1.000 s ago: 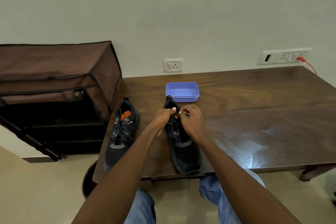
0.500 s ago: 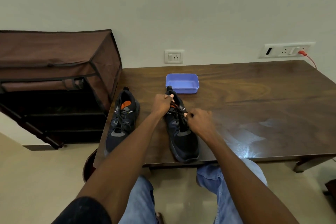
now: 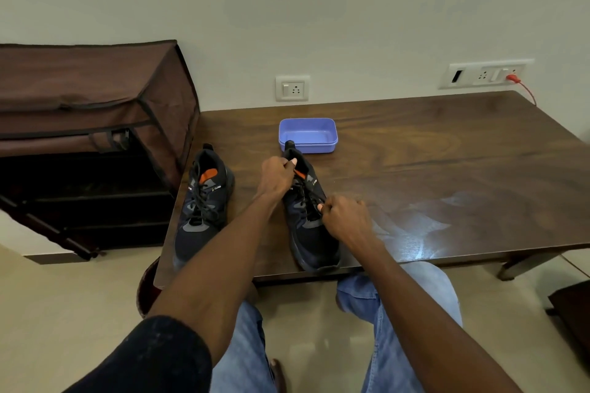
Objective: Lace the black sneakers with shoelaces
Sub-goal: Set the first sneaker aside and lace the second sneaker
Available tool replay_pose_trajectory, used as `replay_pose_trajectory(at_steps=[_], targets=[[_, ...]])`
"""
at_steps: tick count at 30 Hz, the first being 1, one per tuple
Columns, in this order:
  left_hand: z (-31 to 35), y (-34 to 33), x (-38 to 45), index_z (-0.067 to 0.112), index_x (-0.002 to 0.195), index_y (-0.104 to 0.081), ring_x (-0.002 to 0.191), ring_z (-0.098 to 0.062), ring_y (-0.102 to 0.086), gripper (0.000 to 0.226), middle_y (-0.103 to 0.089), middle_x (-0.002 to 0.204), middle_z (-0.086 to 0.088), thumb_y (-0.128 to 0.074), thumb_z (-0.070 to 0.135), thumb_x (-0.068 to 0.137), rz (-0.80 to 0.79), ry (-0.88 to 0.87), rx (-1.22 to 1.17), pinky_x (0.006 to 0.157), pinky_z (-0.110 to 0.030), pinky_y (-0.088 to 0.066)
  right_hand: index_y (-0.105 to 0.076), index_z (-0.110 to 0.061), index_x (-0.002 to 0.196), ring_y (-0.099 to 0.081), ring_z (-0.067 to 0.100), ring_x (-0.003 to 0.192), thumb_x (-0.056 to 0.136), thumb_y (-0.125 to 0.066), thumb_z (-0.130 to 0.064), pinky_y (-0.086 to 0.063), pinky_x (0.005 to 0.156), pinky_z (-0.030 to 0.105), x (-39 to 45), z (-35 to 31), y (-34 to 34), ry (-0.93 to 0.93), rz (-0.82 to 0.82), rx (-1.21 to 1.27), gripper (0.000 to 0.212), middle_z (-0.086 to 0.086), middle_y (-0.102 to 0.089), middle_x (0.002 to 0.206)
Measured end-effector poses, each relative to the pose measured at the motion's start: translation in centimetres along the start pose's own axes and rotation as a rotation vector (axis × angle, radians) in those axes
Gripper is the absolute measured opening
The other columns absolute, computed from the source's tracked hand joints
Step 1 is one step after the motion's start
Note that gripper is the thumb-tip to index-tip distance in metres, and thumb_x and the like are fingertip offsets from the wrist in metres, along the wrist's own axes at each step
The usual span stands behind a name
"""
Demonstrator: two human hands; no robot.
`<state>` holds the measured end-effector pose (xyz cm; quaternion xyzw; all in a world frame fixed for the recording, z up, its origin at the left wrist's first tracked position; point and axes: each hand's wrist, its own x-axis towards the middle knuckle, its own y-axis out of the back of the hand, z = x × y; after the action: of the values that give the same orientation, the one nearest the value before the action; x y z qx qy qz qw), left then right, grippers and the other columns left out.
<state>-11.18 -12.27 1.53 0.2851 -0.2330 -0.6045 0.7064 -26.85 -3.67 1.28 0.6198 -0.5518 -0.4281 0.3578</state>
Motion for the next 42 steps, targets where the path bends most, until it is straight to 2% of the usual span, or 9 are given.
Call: replay_pose_trajectory(at_steps=[4, 6, 9, 13, 25, 29, 31, 35, 42], targets=[[-2.6, 2.3, -1.4, 0.013, 0.081, -0.062, 0.087, -0.018, -0.051, 0.030, -0.058, 0.091, -0.003, -0.051, 0.033, 0.101, 0.144, -0.264, 0.136, 0.077, -0.034, -0.042, -0.060, -0.010, 0.114, -0.052, 0.031, 0.109, 0.092, -0.060, -0.047, -0.042, 0.092, 0.041, 0.3, -0.8, 0.0, 0.018, 0.246, 0.212, 0.042, 0.013, -0.056, 0.116], [-4.6, 3.8, -2.9, 0.010, 0.107, -0.063, 0.107, -0.025, -0.048, 0.025, -0.055, 0.113, -0.009, -0.055, 0.032, 0.098, 0.363, -0.252, 0.252, 0.091, -0.038, -0.039, -0.053, -0.017, 0.133, -0.048, 0.031, 0.120, 0.092, -0.064, -0.041, -0.040, 0.098, 0.039, 0.8, -1.4, 0.1, 0.036, 0.145, 0.328, 0.049, 0.013, -0.049, 0.130], [-7.6, 6.1, -4.7, 0.010, 0.139, -0.041, 0.134, -0.039, -0.031, 0.061, -0.035, 0.144, -0.021, -0.063, 0.040, 0.091, 0.478, 0.090, 0.316, 0.109, -0.051, -0.027, -0.045, -0.027, 0.146, -0.050, 0.031, 0.126, 0.091, -0.066, -0.042, -0.041, 0.102, 0.040, 1.8, -2.1, -0.5, -0.039, -0.055, 0.424, 0.061, 0.011, -0.050, 0.140], [-10.2, 8.7, -5.6, 0.024, 0.155, -0.016, 0.142, -0.044, -0.024, 0.090, -0.026, 0.155, -0.024, -0.069, 0.047, 0.086, 0.151, 0.502, 0.221, 0.114, -0.056, -0.020, -0.048, -0.025, 0.145, -0.056, 0.030, 0.121, 0.093, -0.063, -0.040, -0.043, 0.092, 0.036, 1.8, -3.4, -1.2, -0.069, -0.037, 0.466, 0.056, 0.006, -0.061, 0.134], [-7.8, 7.5, -7.4, 0.029, 0.155, -0.024, 0.135, -0.039, -0.039, 0.078, -0.039, 0.149, -0.017, -0.061, 0.054, 0.091, -0.029, 0.323, 0.242, 0.109, -0.050, -0.035, -0.056, -0.018, 0.136, -0.059, 0.032, 0.115, 0.096, -0.056, -0.051, -0.045, 0.086, 0.033, 1.4, -8.0, -1.3, 0.032, -0.195, 0.248, 0.051, 0.010, -0.063, 0.125], [-8.6, 8.2, -6.6, 0.029, 0.149, -0.036, 0.127, -0.038, -0.049, 0.074, -0.051, 0.139, -0.015, -0.051, 0.068, 0.089, -0.051, 0.263, 0.194, 0.100, -0.047, -0.044, -0.062, -0.012, 0.073, -0.058, 0.031, 0.082, 0.097, -0.052, -0.037, -0.039, 0.060, 0.032, 3.8, -7.4, 0.6, 0.113, -0.003, 0.272, 0.036, 0.008, -0.063, 0.080], [-9.3, 8.4, -6.5, 0.026, 0.138, -0.050, 0.118, -0.036, -0.056, 0.065, -0.061, 0.129, -0.011, -0.043, 0.070, 0.091, 0.032, 0.280, 0.056, 0.096, -0.045, -0.048, -0.068, -0.012, 0.086, -0.054, 0.031, 0.085, 0.090, -0.053, -0.016, -0.039, 0.062, 0.032, 5.8, -7.7, 1.7, 0.251, 0.043, 0.094, 0.016, 0.013, -0.063, 0.089], [-10.5, 8.8, -6.3, 0.014, 0.113, -0.061, 0.110, -0.033, -0.059, 0.047, -0.062, 0.115, -0.011, -0.034, 0.051, 0.101, 0.253, 0.294, -0.021, 0.092, -0.045, -0.048, -0.048, -0.024, 0.145, -0.039, 0.038, 0.128, 0.092, -0.051, -0.014, -0.041, 0.098, 0.048, 9.2, -10.6, 3.7, 0.500, -0.005, -0.425, 0.054, 0.019, -0.041, 0.140], [-10.3, 9.8, -6.1, 0.010, 0.113, -0.063, 0.108, -0.031, -0.056, 0.030, -0.057, 0.119, -0.014, -0.044, 0.030, 0.101, 0.326, 0.197, 0.092, 0.095, -0.050, -0.047, -0.028, -0.043, 0.153, -0.008, 0.033, 0.150, 0.102, -0.048, -0.028, -0.028, 0.113, 0.047, 10.8, -15.4, 1.4, 0.860, -0.095, -1.013, 0.057, 0.010, 0.002, 0.166]])
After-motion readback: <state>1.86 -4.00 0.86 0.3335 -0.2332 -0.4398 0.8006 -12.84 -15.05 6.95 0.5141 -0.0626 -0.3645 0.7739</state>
